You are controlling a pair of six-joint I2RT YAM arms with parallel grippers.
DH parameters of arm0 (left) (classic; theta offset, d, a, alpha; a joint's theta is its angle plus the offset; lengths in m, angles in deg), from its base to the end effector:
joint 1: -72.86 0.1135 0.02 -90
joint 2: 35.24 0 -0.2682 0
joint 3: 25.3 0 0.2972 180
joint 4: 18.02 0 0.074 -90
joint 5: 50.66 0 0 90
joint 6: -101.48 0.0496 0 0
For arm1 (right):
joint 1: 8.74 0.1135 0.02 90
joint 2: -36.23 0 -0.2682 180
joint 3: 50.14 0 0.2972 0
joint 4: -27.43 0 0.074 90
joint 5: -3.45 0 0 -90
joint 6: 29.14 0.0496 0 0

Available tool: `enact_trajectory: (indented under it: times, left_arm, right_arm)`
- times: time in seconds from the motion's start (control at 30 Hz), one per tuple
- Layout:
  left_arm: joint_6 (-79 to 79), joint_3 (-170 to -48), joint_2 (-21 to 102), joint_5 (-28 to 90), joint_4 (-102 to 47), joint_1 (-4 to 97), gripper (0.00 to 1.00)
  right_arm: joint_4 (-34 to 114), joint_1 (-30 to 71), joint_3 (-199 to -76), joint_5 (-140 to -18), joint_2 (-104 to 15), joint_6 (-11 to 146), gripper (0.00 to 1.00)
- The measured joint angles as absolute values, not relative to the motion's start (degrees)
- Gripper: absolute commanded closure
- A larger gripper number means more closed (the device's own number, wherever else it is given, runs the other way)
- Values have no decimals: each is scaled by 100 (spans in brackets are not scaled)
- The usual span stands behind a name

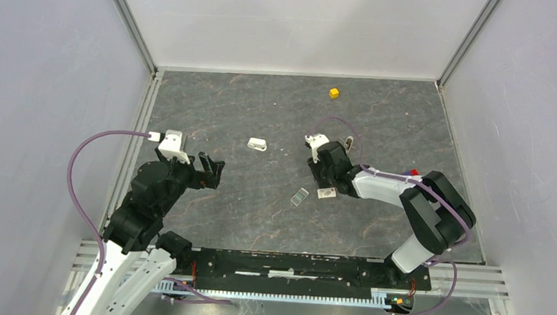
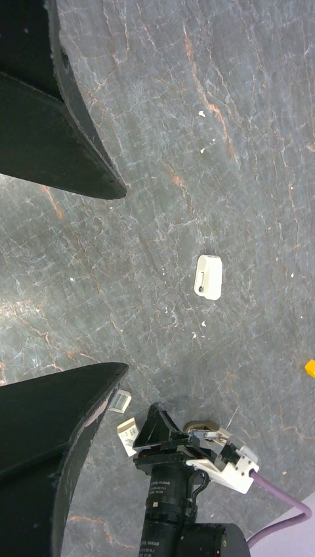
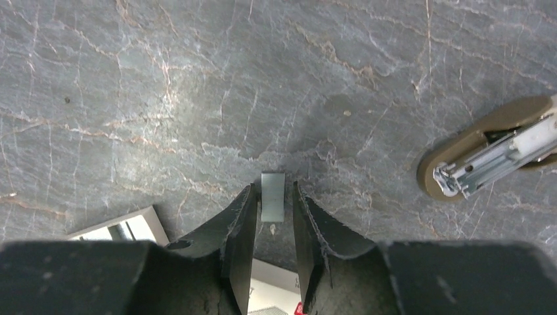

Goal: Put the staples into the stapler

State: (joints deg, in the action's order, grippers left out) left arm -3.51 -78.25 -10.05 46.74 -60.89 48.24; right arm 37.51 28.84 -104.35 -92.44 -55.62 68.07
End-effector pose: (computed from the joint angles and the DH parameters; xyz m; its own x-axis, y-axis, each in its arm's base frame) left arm 0.1474 -0.0605 0.3340 -0.3065 -0.1417 -0.9413 0.2286 0.9490 -0.2173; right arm 0.2781 0.2076 0.1088 -0.6510 -0.3434 -0.6770 -0.4740 0.8805 0.0091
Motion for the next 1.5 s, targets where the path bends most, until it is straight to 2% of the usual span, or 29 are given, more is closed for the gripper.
enact_trajectory:
  times: [0.8,1.5]
  left_arm:
    - [-348,-7825,-966,4679,-6086,4824,0]
    - [-348,-7825,-962,4677,-6086,4824,0]
  right_arm:
    - [3979,2886,-10759,-9185,-5798,6726,79]
    - [3889,2641,-10772,-10040,-5706,6955,81]
